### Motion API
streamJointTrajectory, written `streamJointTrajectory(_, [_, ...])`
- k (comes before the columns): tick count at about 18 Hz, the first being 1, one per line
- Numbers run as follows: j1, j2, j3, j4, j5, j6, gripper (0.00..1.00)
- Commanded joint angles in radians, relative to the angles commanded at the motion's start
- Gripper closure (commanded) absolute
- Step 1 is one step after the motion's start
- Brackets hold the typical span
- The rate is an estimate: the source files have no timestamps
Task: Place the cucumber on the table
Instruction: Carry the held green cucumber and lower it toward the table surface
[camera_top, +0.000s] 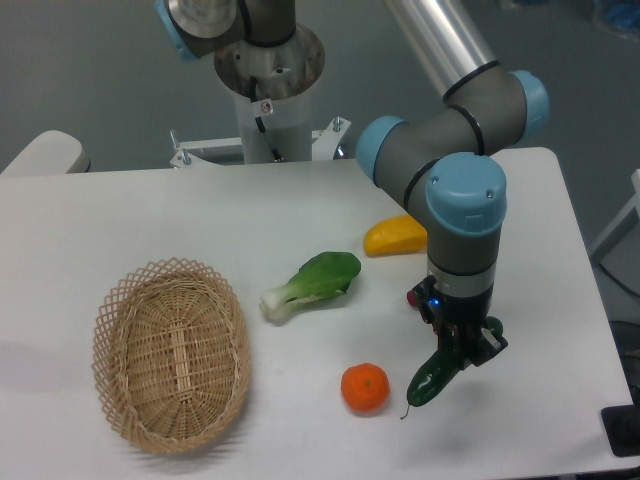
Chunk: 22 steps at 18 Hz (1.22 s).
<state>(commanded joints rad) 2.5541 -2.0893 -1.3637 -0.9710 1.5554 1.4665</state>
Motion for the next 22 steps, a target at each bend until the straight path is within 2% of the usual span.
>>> streamJointTrajectory(10, [0.011,0.006,-0.011,0.000,-0.014,0.063,0.79])
streamJointTrajectory(16, [0.040,0.018,-0.049,0.000,-0.064,0.185,0.79])
streamJointTrajectory(22, [0.077,0.026,-0.100,0.000,-0.089,0.423,0.78])
